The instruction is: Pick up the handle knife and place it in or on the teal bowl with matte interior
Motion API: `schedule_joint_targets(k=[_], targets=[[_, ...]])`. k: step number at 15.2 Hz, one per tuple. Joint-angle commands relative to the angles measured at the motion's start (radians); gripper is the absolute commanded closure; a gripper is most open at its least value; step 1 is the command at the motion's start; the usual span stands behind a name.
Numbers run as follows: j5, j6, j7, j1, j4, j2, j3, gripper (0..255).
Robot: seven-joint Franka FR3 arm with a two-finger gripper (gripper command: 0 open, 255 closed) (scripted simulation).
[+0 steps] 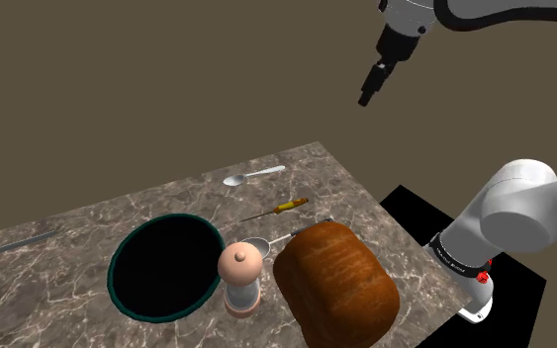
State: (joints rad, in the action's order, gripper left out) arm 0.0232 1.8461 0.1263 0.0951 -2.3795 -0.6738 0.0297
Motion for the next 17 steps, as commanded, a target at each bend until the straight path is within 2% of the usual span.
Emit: schedule_joint_targets(k=[1, 17], targets=[[-0.013, 0.053, 0.015, 0.031, -0.025, 0.027, 0.021, 0], [-0.067, 0.418, 0.16, 0.239, -0.084, 0.325, 0.178, 0]])
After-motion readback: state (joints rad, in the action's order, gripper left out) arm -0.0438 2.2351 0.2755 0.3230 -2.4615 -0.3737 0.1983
